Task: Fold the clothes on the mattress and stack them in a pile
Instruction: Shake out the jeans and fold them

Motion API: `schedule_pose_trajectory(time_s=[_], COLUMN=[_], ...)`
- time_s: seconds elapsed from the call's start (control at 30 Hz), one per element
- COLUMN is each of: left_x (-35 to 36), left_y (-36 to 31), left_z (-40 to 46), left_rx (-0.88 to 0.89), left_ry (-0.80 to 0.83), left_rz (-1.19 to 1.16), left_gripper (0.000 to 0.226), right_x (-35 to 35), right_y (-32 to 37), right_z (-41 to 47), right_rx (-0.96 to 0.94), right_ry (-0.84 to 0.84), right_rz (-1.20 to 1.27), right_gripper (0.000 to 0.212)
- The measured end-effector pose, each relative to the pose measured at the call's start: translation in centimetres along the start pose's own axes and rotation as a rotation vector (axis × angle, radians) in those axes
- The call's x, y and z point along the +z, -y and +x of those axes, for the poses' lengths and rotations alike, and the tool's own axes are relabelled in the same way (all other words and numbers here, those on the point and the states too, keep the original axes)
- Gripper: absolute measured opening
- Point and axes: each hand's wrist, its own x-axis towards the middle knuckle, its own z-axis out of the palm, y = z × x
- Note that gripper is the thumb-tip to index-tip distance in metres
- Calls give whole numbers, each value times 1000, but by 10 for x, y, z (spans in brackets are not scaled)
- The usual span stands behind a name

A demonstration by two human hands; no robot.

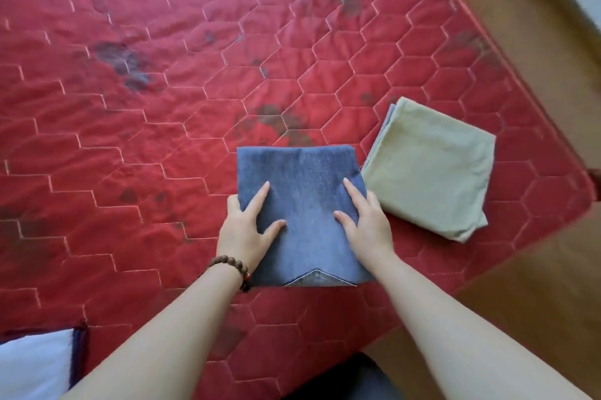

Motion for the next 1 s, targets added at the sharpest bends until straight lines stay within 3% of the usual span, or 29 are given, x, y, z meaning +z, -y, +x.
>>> schedule_pose_trajectory(time_s=[0.33,0.6,0.77,0.83,0.9,0.93,1.0], left_x=[95,173,186,184,184,186,196], left_y=[-180,-207,-204,-208,-215,-220,-234], left_z=[99,137,142,136,131,130,137], left_rx=[308,324,321,338,438,504,665], left_ry=[185,316,362,283,39,-71,-135], left_rz=[114,238,207,254,357,389,432], left_gripper=[81,80,80,75,67,62,59], right_x=[-135,-157,-146,-146,-148,-150,-150], right_y=[-106,-191,-202,-198,-192,-186,-174], right_z=[56,87,92,91,92,96,112], right_rx=[201,295,325,361,325,254,59], right_ry=[-349,-276,-227,-240,-367,-445,-503], right_rz=[-7,47,-17,-80,-252,-337,-458], right_gripper=[58,54,55,56,58,58,57])
